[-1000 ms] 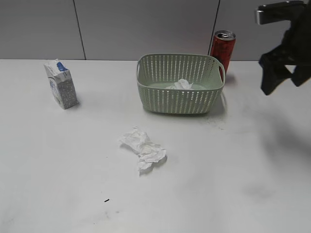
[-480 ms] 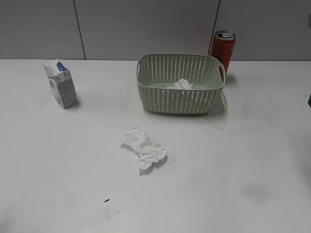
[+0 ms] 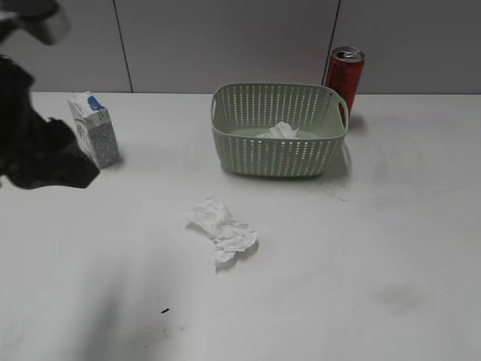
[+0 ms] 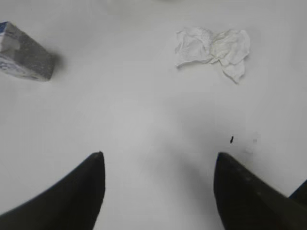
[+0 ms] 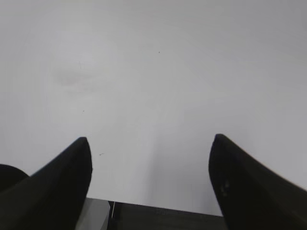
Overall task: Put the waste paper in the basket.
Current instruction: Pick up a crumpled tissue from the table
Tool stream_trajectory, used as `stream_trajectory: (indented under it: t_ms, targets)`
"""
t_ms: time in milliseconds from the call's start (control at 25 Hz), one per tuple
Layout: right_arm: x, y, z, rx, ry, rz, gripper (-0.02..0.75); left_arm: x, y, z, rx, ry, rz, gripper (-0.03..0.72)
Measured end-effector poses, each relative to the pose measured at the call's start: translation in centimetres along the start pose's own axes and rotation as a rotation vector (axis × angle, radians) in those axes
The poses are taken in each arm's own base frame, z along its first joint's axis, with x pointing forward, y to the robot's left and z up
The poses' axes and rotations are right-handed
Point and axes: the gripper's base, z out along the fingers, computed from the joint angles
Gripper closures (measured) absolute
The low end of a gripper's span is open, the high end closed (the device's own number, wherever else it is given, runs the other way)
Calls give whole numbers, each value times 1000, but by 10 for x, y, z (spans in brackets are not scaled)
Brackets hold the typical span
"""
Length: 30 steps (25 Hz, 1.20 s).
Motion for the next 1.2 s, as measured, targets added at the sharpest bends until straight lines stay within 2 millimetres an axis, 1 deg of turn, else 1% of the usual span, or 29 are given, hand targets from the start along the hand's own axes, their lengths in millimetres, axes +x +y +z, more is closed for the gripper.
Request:
stream_trajectory:
  t_ms: [40, 120, 240, 360, 480, 600, 720, 840, 960, 1080, 1200]
  targets:
    - [11, 1, -2, -3, -21, 4, 164, -9, 1, 8, 6, 15, 7, 170]
    - [31, 3, -5, 0, -60, 4, 164, -26, 1, 32, 25, 63, 34, 170]
    - [55, 5, -9, 4, -115, 4, 164, -45, -8, 65, 56, 118, 95, 170]
    - [67, 7, -21, 0, -211, 12, 164, -59, -19, 95, 82, 157, 134, 170]
    - [77, 10, -30, -28, -298, 30, 164, -67, -29, 124, 102, 194, 157, 170]
    - [86, 12, -39, -31, -383, 33, 164, -71, -38, 150, 118, 233, 179, 170]
    - [94, 12, -47, -29, -458, 33, 166, -77, -46, 171, 125, 240, 199, 170]
    - [101, 13, -53, -26, -526, 32, 165, -79, -47, 192, 118, 238, 207, 166]
    - [107, 14, -58, -23, -579, 30, 165, -72, -44, 213, 97, 279, 236, 147]
    - [110, 14, -60, -21, -602, 30, 165, -66, -42, 228, 84, 312, 257, 134]
    - [110, 14, -60, -21, -604, 30, 165, -63, -41, 235, 82, 319, 260, 132]
